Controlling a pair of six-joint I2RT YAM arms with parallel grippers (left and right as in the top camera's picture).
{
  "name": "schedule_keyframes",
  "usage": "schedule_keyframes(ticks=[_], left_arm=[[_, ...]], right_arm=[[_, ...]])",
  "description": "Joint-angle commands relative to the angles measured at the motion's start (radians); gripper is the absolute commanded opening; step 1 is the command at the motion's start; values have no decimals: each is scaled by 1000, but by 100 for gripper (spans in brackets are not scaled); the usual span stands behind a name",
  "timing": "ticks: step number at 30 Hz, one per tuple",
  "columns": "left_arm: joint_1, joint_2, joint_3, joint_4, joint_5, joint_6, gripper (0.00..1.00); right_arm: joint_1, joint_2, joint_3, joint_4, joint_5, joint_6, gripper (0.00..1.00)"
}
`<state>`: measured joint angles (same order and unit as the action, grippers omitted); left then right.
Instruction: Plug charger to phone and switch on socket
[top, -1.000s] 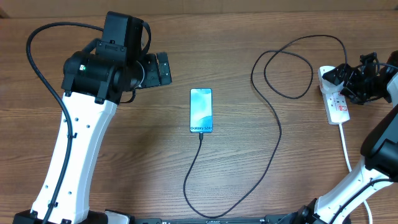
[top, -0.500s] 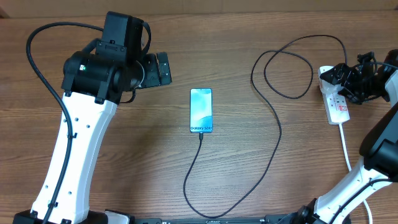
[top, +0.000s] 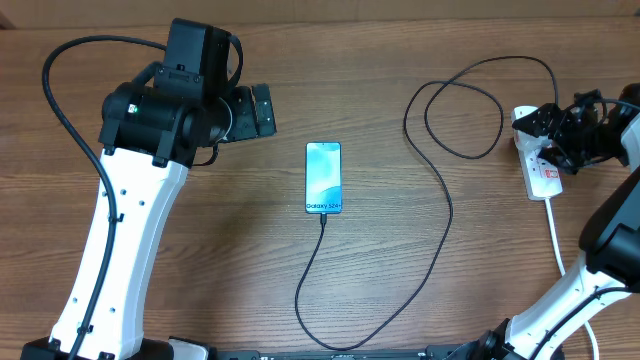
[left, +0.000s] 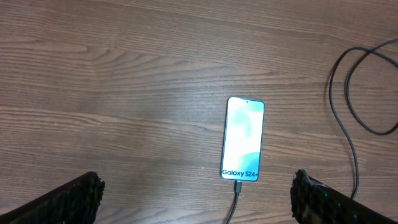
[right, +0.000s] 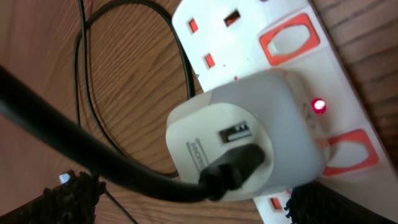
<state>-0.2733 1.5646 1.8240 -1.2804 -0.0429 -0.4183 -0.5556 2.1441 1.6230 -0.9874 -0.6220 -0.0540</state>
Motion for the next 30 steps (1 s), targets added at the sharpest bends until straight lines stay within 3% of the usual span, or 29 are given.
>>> schedule_keyframes(ticks=[1,10,23,30], left_arm=[[5,6,-6,-2,-19,11,100],[5,6,-6,-2,-19,12,100],[5,6,-6,-2,-19,12,100],[5,6,-6,-2,-19,11,100]], right_arm=[[-37,2,8,-4,3,28,100],[-66,-120,8,-71,3,32,100],[-56,-542,8,-145,15,-6,100],[-56,-545,8,-145,19,-6,100]])
